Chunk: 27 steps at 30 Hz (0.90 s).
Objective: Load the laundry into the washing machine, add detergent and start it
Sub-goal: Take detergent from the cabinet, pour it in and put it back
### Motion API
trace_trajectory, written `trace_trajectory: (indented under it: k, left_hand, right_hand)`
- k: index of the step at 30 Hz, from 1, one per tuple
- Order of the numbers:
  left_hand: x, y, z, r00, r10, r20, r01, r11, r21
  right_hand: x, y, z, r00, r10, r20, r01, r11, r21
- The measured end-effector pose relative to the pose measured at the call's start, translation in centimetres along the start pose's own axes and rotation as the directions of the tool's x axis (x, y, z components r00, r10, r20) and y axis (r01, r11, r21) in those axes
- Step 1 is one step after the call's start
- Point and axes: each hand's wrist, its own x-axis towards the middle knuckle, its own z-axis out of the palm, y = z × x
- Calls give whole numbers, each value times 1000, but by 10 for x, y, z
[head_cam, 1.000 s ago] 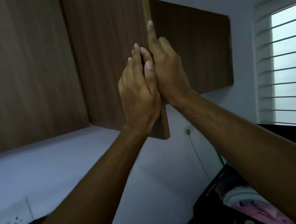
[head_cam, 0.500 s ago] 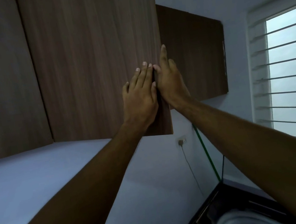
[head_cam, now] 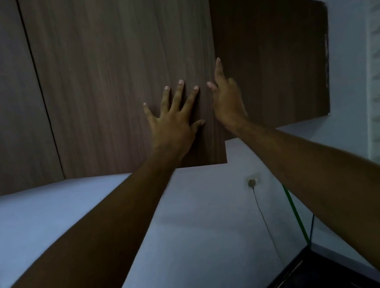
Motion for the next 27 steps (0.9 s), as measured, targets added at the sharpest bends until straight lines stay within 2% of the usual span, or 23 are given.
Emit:
trace_trajectory:
  k: [2, 6, 11, 15, 19, 23, 27]
  left_hand:
    - [6, -7, 11, 1000, -14, 17, 14, 999, 39]
    - [20, -8, 24, 999, -11, 40, 9, 999, 39]
    - [36, -15, 44, 999, 6, 51, -10, 998, 69]
    - [45, -20, 59, 998, 14, 55, -19, 994, 105]
    - [59, -27, 74, 997, 48, 59, -55, 991, 120]
    - [77, -33, 91, 995, 91, 38, -95, 983, 159]
    - [91, -35, 106, 993, 118, 29, -122, 975, 184]
  right_hand:
    - [8, 10, 2, 999, 22, 32, -23, 999, 22]
    - [12, 26, 8, 998, 8, 65, -5, 999, -43]
    - [20, 48, 26, 1000, -11, 12, 13, 990, -139]
    - [30, 57, 40, 999, 3, -36, -7, 992, -129]
    - [51, 70, 53, 994, 74, -83, -75, 997, -1]
    - [62, 84, 70, 997, 7, -76, -21, 983, -183]
    - [68, 99, 86, 1000, -8, -8, 5, 958, -286]
